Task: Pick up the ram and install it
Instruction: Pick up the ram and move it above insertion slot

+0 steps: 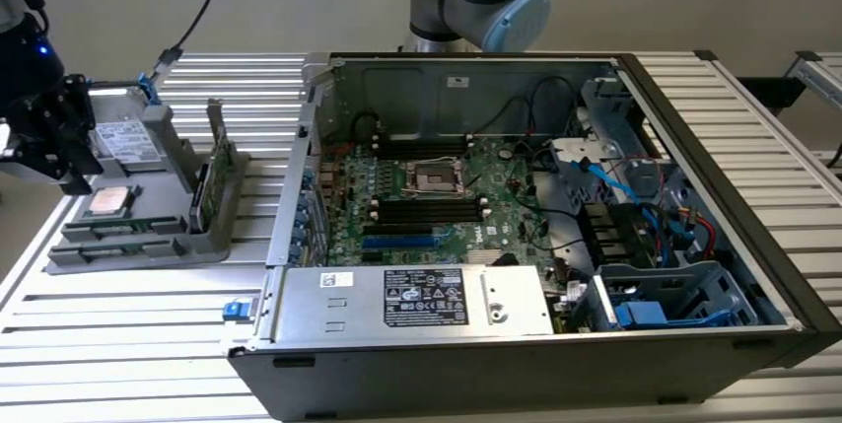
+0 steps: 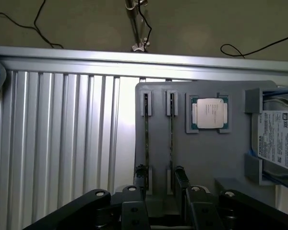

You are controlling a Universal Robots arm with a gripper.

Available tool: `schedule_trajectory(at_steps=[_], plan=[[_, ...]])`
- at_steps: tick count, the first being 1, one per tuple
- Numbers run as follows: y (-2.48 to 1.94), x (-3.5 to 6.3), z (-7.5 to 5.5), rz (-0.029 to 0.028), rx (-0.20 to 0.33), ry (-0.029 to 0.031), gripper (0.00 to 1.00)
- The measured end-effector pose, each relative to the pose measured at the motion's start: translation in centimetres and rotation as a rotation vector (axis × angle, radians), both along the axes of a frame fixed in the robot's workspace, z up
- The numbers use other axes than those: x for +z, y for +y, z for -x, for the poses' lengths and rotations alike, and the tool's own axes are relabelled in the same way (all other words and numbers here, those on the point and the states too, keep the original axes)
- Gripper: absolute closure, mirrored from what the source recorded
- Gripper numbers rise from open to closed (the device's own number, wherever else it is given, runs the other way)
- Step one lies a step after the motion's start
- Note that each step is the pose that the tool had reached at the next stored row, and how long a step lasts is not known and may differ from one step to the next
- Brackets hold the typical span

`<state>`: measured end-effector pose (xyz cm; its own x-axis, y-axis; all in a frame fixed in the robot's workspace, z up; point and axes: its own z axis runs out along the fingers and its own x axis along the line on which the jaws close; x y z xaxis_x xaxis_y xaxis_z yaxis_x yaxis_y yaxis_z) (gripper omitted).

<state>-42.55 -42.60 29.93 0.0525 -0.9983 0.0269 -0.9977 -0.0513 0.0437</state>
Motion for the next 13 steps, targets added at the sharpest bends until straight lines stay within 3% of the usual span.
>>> schedule_trajectory(at_steps=[13], plan=[[-0.58,-2.36,0.7,0.0,0.001,-0.0001,0.64]])
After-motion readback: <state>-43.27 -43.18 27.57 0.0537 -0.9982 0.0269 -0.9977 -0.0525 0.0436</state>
